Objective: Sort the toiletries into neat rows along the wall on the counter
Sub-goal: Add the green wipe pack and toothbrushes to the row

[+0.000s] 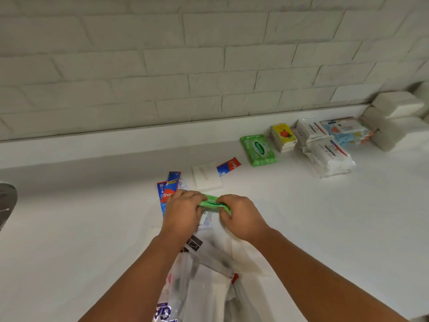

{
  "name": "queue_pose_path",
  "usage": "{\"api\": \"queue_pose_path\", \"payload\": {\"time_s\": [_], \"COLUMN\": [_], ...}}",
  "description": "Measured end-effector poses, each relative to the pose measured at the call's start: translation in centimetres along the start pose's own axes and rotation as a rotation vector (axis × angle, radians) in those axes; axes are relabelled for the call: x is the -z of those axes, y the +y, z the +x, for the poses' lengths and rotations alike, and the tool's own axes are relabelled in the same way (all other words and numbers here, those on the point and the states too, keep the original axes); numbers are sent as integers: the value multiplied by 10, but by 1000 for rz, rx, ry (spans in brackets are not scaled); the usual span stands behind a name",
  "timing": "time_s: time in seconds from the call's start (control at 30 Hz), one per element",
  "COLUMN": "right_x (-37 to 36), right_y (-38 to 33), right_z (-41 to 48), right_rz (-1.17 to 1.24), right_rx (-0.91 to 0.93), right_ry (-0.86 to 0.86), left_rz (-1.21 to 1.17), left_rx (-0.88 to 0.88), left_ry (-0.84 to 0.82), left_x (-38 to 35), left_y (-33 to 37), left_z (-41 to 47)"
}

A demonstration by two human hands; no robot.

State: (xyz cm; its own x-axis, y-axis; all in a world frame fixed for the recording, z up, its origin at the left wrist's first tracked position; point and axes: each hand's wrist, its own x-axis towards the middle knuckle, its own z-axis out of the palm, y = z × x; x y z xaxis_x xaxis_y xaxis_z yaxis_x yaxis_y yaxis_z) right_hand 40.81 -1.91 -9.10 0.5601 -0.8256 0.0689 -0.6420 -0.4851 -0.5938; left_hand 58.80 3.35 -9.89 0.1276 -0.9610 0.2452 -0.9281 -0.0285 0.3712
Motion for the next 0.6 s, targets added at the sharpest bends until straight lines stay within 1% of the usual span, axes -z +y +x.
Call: {"api": "queue_pose_path", "payload": {"time_s": [0.1,0.17,0.27,0.37,0.47,0.53,0.6], "right_x": [14,25,44,66,84,93,102], "right_y": [4,5,10,15,21,27,35], "right_z": [-5,-6,-3,-2,-4,-4,-4], "right_rz": [76,156,366,629,809,930,1026], "right_rx": [-24,-79,-183,-213,-244,-297,-348], "right_ry": [26,75,120,90,72,35,-53], "left_rz": [-115,-200,-406,-678,-980,-1084,-1141], "left_rx": [-73,-70,88,258,405,467,491], "left_ry": [-80,-142,-197,-170,-139,-119,-98], "left_x": [17,28,45,55,55,51,47], "left_y": [4,9,23,40,55,65,74], "left_z": [12,20,31,38,45,49,53]}}
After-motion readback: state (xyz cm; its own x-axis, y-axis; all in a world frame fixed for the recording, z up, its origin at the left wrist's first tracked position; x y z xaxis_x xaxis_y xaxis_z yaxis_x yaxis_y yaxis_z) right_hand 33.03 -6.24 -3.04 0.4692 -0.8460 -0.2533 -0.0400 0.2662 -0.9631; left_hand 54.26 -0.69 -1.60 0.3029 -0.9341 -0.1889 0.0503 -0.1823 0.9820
